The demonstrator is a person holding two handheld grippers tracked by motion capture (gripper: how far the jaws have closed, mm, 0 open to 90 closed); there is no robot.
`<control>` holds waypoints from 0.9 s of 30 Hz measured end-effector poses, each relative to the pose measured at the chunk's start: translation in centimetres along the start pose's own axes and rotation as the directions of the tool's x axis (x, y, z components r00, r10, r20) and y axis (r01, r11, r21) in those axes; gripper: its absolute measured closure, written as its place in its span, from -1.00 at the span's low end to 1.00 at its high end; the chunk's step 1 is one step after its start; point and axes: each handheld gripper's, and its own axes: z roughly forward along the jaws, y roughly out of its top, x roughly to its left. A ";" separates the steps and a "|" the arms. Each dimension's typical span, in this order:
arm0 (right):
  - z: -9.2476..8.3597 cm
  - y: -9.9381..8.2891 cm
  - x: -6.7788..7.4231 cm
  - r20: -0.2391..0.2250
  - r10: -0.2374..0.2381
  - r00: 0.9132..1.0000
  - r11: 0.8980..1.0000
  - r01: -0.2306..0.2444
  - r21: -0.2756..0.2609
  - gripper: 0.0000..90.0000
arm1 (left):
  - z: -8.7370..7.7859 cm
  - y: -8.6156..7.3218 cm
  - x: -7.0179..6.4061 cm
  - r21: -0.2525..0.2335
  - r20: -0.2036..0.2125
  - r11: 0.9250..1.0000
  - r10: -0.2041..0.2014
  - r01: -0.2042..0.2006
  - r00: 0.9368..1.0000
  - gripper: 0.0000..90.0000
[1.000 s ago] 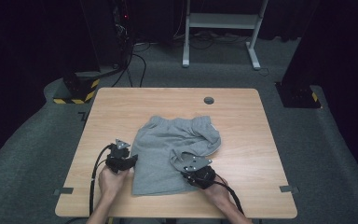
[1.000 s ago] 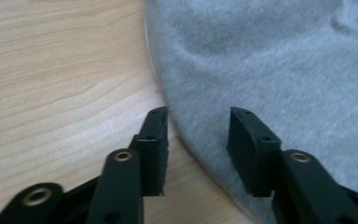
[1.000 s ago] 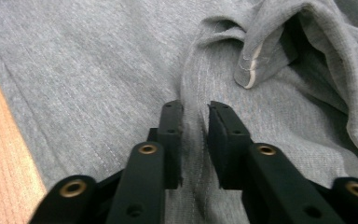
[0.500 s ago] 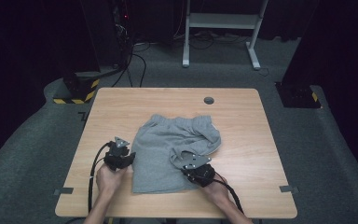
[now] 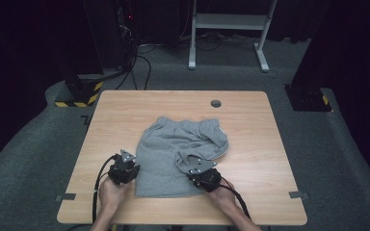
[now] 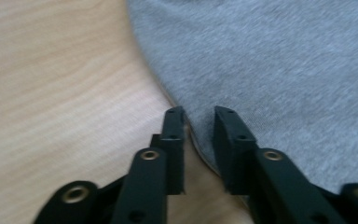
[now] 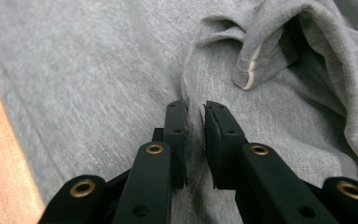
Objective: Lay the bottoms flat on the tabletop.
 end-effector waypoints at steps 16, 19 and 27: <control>0.5 0.2 -0.3 0.004 0.024 1.000 1.000 -0.024 -0.013 0.76 | -2.2 -2.2 -0.6 -0.050 0.056 0.996 -0.070 0.072 0.996 0.31; 0.5 0.2 -0.3 0.005 0.024 1.000 1.000 -0.024 -0.013 0.76 | -1.4 -2.3 -0.6 -0.039 0.028 0.998 -0.048 0.049 0.998 0.31; 0.5 0.3 -0.6 0.003 0.020 1.000 1.000 -0.020 -0.009 0.82 | -1.4 -1.9 0.0 -0.011 -0.007 1.000 -0.013 0.013 1.000 0.68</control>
